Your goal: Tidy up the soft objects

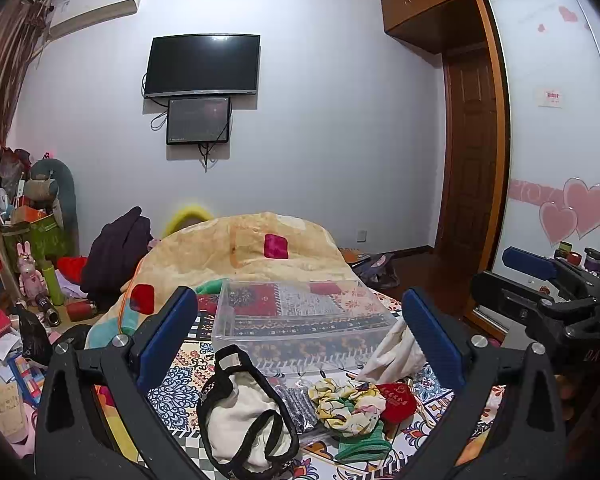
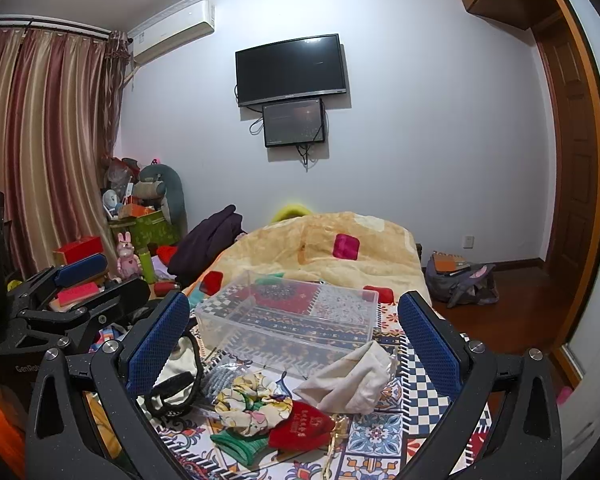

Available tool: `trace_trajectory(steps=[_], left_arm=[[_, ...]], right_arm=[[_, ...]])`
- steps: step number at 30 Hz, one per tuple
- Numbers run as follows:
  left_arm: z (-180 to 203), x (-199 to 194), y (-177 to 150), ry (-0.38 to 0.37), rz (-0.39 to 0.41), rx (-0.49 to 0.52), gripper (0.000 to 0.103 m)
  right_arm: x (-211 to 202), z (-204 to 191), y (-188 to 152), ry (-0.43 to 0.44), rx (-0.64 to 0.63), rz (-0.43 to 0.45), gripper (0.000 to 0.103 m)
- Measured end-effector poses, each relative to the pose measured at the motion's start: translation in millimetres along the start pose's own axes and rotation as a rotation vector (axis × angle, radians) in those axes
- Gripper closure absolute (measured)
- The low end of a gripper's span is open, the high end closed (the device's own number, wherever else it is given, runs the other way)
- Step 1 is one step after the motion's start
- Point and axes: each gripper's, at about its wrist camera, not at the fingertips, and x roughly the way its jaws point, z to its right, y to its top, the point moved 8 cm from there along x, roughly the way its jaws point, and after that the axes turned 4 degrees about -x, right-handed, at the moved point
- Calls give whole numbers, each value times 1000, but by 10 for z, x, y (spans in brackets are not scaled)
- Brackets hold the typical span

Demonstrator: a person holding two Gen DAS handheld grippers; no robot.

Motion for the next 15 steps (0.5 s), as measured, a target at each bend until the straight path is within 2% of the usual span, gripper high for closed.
trace_trajectory(steps=[15], left_arm=[[18, -1, 5, -2, 0, 0, 0]], right_arm=[[-14, -22, 14, 2, 2, 3, 0]])
